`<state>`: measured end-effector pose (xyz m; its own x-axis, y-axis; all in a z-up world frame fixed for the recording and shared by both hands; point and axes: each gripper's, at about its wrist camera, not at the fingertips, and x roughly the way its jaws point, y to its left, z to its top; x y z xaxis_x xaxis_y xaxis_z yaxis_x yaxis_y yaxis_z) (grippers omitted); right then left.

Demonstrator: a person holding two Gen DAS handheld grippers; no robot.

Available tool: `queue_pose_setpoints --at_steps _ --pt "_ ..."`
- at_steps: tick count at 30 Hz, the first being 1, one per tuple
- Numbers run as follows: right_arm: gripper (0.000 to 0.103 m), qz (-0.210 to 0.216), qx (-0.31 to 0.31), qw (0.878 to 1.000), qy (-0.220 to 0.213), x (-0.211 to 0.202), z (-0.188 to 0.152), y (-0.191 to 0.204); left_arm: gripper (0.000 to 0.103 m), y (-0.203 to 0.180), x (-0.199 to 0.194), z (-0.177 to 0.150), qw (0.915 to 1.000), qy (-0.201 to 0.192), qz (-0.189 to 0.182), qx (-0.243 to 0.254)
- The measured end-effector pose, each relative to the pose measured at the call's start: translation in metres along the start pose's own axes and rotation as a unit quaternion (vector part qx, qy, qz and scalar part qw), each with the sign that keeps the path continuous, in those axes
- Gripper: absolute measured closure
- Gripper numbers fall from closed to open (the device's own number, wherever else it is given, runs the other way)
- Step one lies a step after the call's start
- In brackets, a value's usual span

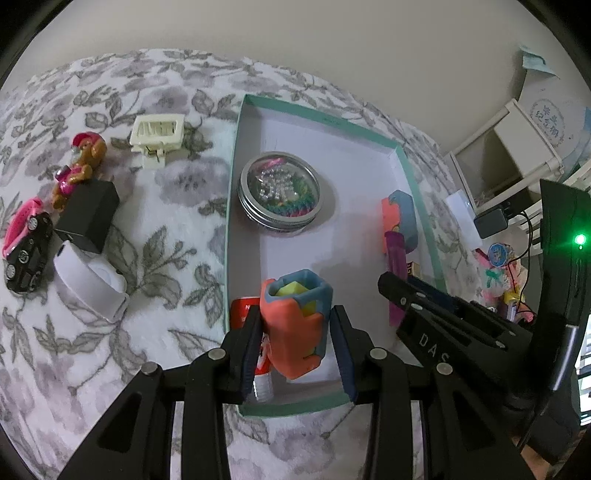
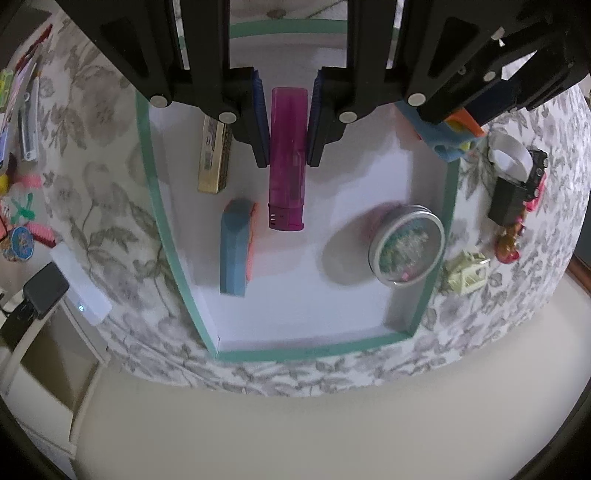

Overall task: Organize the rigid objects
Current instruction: 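Carry the orange-blue toy and purple lighter over the tray with both grippers, then open the left gripper to drop the toy while the right releases the lighter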

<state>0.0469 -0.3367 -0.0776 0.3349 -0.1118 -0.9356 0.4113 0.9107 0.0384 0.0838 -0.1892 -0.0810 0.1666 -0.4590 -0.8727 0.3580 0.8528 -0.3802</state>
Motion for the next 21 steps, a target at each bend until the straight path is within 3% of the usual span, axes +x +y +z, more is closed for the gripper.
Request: queue_pose_setpoints --at_steps 21 --pt "0.082 0.003 0.020 0.999 0.045 0.026 -0.011 -0.007 0.064 0.000 0.012 0.001 0.9998 -0.005 0.006 0.017"
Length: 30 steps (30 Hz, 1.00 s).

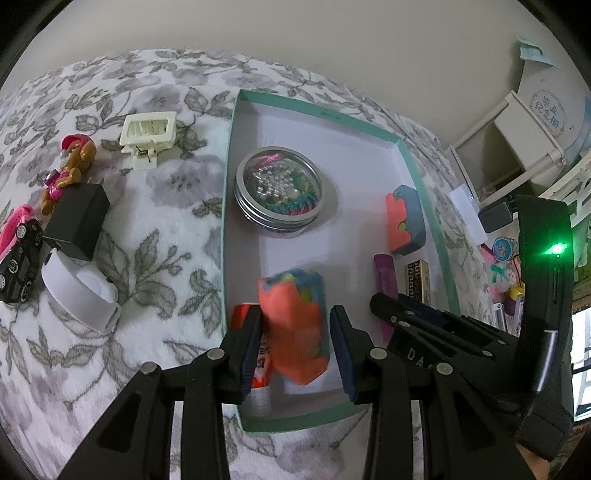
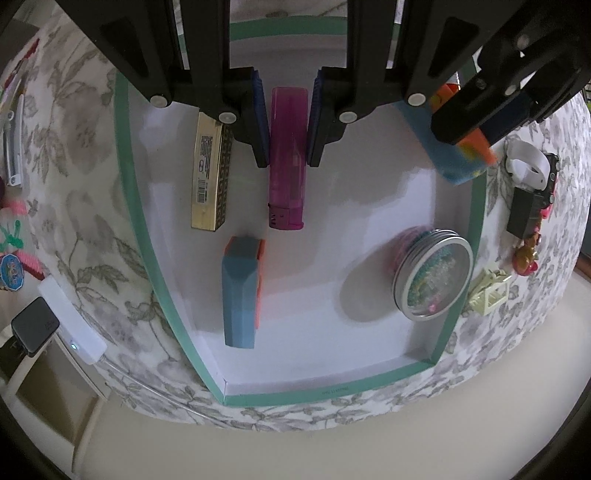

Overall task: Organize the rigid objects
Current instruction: 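Open the left gripper to drop the toy while the right releases the lighter, then move both tools back toward the black toy car and white band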

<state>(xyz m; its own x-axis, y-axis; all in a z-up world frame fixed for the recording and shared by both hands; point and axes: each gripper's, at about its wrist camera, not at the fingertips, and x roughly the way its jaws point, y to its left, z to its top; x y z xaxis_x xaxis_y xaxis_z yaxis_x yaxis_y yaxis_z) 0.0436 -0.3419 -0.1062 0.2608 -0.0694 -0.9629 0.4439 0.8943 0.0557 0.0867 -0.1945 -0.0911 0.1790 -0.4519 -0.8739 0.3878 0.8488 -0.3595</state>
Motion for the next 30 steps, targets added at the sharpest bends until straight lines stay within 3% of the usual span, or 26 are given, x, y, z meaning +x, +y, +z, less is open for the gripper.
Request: queue_pose_setpoints --at_steps 4,17,26,30 --pt "0.080 0.000 -0.001 1.000 0.000 0.000 0.000 0.000 0.053 0.004 0.000 0.000 1.0000 -0.002 0.006 -0.005" --pt "0.079 0.033 0.028 0.999 0.004 -0.004 0.004 -0.006 0.053 0.004 -0.021 0.001 0.9996 -0.027 0.002 -0.006" --pt "0.079 0.011 -0.024 0.999 -0.033 -0.026 0.007 0.019 0.053 0.022 -0.047 0.006 0.9966 -0.069 0.007 -0.046" --pt "0.076 0.000 -0.055 0.997 -0.045 -0.031 0.007 0.032 0.052 0.034 -0.055 0.010 0.9937 -0.085 0.034 -0.065"
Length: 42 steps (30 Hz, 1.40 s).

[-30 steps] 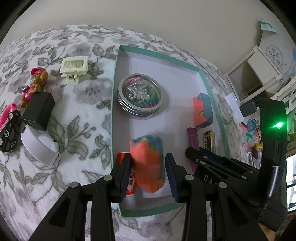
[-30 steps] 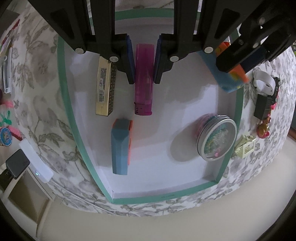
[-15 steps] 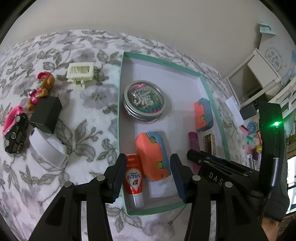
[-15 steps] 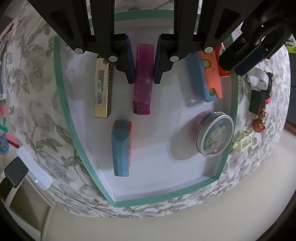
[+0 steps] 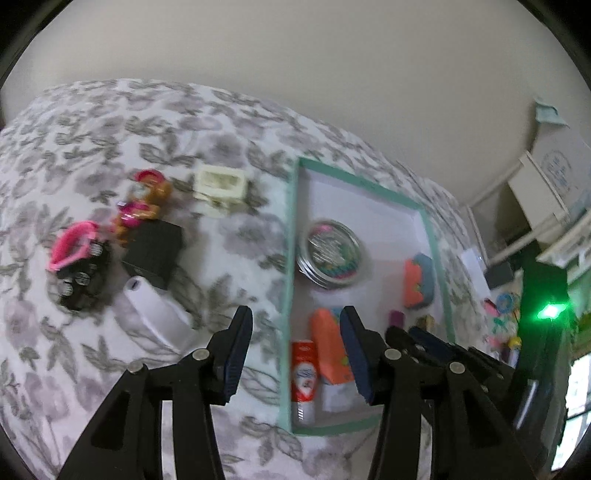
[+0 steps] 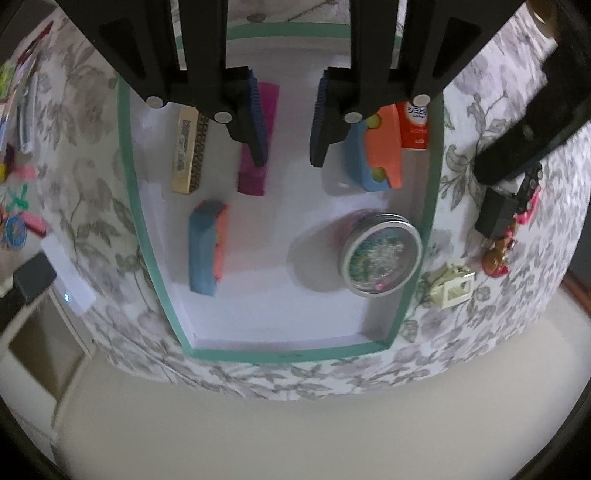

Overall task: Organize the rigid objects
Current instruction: 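Move both tools back toward the black toy car and white band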

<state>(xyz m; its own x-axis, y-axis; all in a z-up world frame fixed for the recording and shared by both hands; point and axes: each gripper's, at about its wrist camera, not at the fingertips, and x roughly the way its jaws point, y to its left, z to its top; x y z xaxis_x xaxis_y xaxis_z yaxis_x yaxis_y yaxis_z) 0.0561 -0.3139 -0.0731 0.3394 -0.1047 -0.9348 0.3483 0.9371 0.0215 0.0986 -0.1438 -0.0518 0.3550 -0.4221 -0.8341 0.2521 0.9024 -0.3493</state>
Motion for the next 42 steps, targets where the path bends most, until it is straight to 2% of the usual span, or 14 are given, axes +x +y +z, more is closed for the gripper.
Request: queue_pose_setpoints --at_steps 3,5,7,9,11,12,14,18,23,26,29,33,34,42 --pt "0.073 -0.007 -0.023 1.000 -0.008 0.000 0.001 0.012 0.052 0.013 -0.005 0.004 0.9995 -0.012 0.017 -0.022" --pt "0.063 -0.011 -0.035 0.999 -0.011 -0.002 0.000 0.018 0.051 0.022 -0.007 0.005 0.9987 -0.018 0.033 -0.034" --pt "0.060 -0.010 -0.044 0.999 -0.014 -0.002 0.000 0.023 0.042 0.032 -0.008 0.006 0.9975 -0.021 0.050 -0.045" --pt "0.056 -0.014 -0.054 0.998 -0.018 -0.003 0.000 0.028 0.041 0.041 -0.008 0.006 0.9959 -0.023 0.064 -0.059" --pt "0.044 -0.020 -0.063 0.998 -0.023 -0.004 0.000 0.031 0.034 0.050 -0.008 0.005 0.9941 -0.024 0.077 -0.073" --pt "0.043 -0.019 -0.065 0.997 -0.025 -0.005 0.000 0.033 0.027 0.054 -0.008 0.005 0.9932 -0.024 0.082 -0.079" --pt "0.041 -0.018 -0.069 0.997 -0.028 -0.005 0.000 0.034 0.026 0.059 -0.010 0.004 0.9919 -0.028 0.091 -0.085" --pt "0.031 -0.024 -0.071 0.997 -0.036 -0.006 0.001 0.035 0.019 0.062 -0.012 0.004 0.9902 -0.036 0.103 -0.087" --pt "0.019 -0.012 -0.066 0.997 -0.048 -0.011 0.002 0.034 0.018 0.060 -0.010 0.002 0.9897 -0.034 0.116 -0.077" --pt "0.015 -0.015 -0.069 0.996 -0.051 -0.011 0.002 0.035 0.006 0.059 -0.009 0.002 0.9889 -0.037 0.124 -0.074" --pt "0.006 -0.017 -0.071 0.996 -0.052 -0.010 0.001 0.036 0.006 0.060 -0.011 0.003 0.9878 -0.043 0.128 -0.076" --pt "0.004 -0.022 -0.073 0.995 -0.062 -0.013 0.002 0.037 0.005 0.064 -0.012 0.003 0.9857 -0.045 0.137 -0.087" --pt "0.000 -0.022 -0.072 0.995 -0.065 -0.014 0.002 0.037 0.005 0.065 -0.013 0.004 0.9851 -0.048 0.138 -0.091" --pt "0.000 -0.029 -0.073 0.994 -0.076 -0.021 0.006 0.041 0.004 0.081 -0.025 0.010 0.9799 -0.068 0.142 -0.122"
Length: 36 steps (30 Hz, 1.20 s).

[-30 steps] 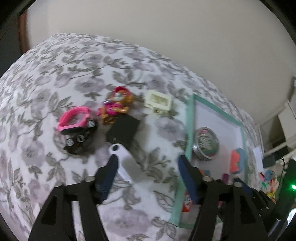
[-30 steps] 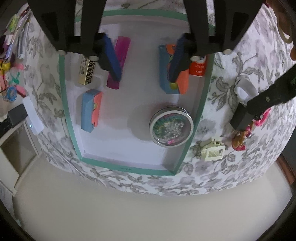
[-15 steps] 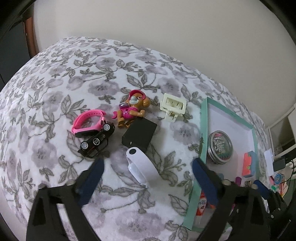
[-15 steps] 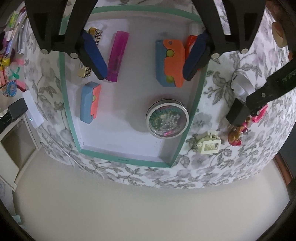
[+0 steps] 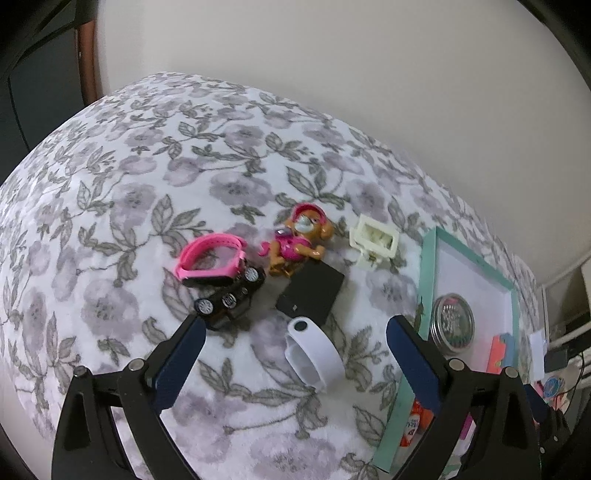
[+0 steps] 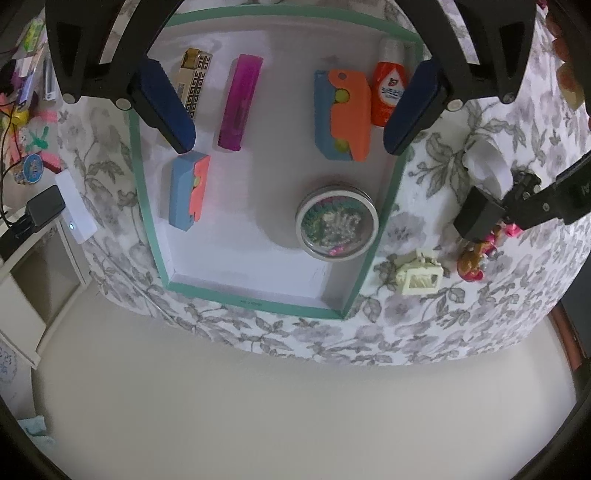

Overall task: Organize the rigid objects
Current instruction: 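Move both tools back toward the black toy car and white band, then grasp the black toy car with the left gripper while the right grasps the white band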

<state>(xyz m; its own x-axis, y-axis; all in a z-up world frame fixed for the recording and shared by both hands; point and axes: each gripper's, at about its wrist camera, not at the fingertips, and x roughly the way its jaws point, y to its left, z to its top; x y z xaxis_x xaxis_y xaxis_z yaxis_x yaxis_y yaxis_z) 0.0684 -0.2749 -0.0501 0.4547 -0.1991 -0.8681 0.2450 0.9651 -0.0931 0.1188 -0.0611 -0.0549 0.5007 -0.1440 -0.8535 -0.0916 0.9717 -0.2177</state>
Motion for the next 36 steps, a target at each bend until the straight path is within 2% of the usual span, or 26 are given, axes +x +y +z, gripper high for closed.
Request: queue_pose_setpoints --at_steps 11,16,28,36 --pt "0.000 0.009 0.000 0.999 -0.044 -0.036 0.032 0.016 0.004 0.021 -0.019 0.025 0.9996 -0.025 -0.003 -0.015" --pt "0.000 0.020 0.000 0.998 -0.053 -0.039 0.052 0.037 0.004 0.036 -0.019 0.038 0.9987 -0.024 0.030 -0.032" --pt "0.000 0.062 -0.017 0.998 -0.025 0.005 0.075 0.095 0.004 0.085 0.008 0.059 0.9959 0.000 0.041 -0.081" --pt "0.000 0.099 -0.060 0.993 0.018 0.037 0.050 0.126 0.004 0.098 0.039 0.047 0.9929 0.059 0.022 -0.102"
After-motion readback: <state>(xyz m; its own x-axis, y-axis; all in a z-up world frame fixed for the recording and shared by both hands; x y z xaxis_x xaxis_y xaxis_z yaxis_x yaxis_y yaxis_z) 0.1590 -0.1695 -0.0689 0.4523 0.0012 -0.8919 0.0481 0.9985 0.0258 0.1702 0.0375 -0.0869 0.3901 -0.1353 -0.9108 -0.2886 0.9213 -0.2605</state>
